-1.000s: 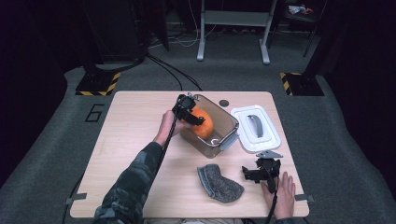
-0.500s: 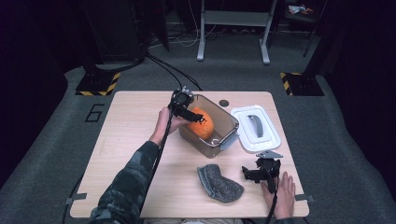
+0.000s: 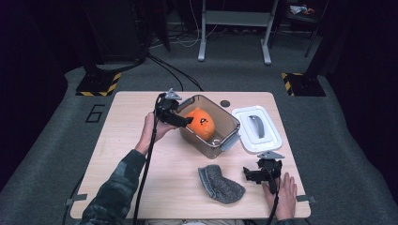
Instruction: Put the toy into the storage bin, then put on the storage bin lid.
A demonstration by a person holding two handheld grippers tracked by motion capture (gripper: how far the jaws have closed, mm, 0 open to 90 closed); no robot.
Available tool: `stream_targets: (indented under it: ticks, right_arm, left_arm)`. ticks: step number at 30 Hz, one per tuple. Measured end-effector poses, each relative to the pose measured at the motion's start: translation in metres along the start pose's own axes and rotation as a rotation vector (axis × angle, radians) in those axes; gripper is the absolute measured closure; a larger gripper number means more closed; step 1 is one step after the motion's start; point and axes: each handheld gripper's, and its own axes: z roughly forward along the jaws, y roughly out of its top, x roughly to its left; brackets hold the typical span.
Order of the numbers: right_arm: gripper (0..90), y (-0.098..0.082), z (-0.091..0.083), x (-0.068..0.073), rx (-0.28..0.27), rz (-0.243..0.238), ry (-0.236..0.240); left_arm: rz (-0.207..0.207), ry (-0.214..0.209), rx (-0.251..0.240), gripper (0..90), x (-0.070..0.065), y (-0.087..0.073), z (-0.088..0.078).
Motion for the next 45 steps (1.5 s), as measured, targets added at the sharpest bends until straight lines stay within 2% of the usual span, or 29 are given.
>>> stream_targets:
  ticks: [10,17,19,21,24,25,29,31,33,34,36,37,38,39,41,42,43,44,45]
  right_arm:
    - [0.0,0.000,0.000,0.001,0.000,0.006,-0.005]
    - [0.0,0.000,0.000,0.001,0.001,0.007,-0.005]
    - [0.0,0.000,0.000,0.001,0.000,0.007,-0.005]
    - [0.0,0.000,0.000,0.001,0.001,0.007,-0.005]
    - [0.0,0.000,0.000,-0.001,0.002,-0.004,0.009]
    - [0.0,0.001,0.000,-0.001,0.001,-0.011,0.011]
    - [0.0,0.000,0.000,-0.002,-0.004,-0.012,0.016]
    - [0.0,-0.001,-0.001,-0.004,0.001,-0.032,0.031]
    - [0.0,-0.001,-0.002,-0.005,0.006,-0.040,0.040]
    - [0.0,-0.001,-0.003,-0.006,0.010,-0.042,0.042]
    - [0.0,0.000,-0.003,-0.007,0.017,-0.055,0.050]
    - [0.0,0.000,-0.003,-0.008,0.027,-0.067,0.056]
    - [0.0,0.000,-0.003,-0.008,0.023,-0.052,0.051]
    - [0.0,0.001,-0.002,-0.007,0.023,-0.039,0.047]
    - [0.0,0.002,-0.002,-0.008,0.028,-0.034,0.041]
    - [0.1,0.002,-0.002,-0.010,0.030,-0.030,0.046]
    - [0.8,0.003,-0.003,-0.012,0.031,-0.029,0.049]
    - [0.7,0.004,-0.003,-0.013,0.032,-0.012,0.055]
    - [1.0,0.005,-0.003,-0.017,0.030,-0.031,0.066]
  left_arm:
    - [-0.023,0.047,-0.031,13.4,0.004,-0.044,-0.029]
    - [-0.060,0.078,-0.028,11.4,0.009,-0.087,-0.038]
    - [-0.060,0.108,-0.018,11.3,0.009,-0.099,-0.038]
    - [-0.077,0.107,-0.008,10.8,0.010,-0.115,-0.037]
    - [-0.092,0.132,0.015,9.2,0.011,-0.135,-0.032]
    - [-0.109,0.124,0.028,8.9,0.012,-0.141,-0.031]
    - [-0.137,0.141,0.068,8.3,0.016,-0.167,-0.023]
    - [-0.173,0.152,0.067,8.0,0.017,-0.178,-0.020]
    - [-0.190,0.169,0.068,7.8,0.017,-0.189,-0.017]
    - [-0.182,0.170,0.086,7.8,0.018,-0.192,-0.016]
    - [-0.199,0.163,0.106,6.6,0.020,-0.197,-0.013]
    - [-0.195,0.168,0.121,6.2,0.021,-0.198,-0.012]
    - [-0.199,0.177,0.119,6.2,0.021,-0.199,-0.011]
    - [-0.175,0.196,0.122,6.5,0.021,-0.201,-0.011]
    - [-0.159,0.208,0.138,7.5,0.018,-0.205,-0.008]
    - [-0.152,0.193,0.141,7.1,0.019,-0.207,-0.007]
    - [-0.179,0.193,0.126,6.2,0.019,-0.208,-0.007]
    - [-0.179,0.193,0.126,6.3,0.019,-0.209,-0.008]
    - [-0.177,0.192,0.120,6.4,0.019,-0.210,-0.008]
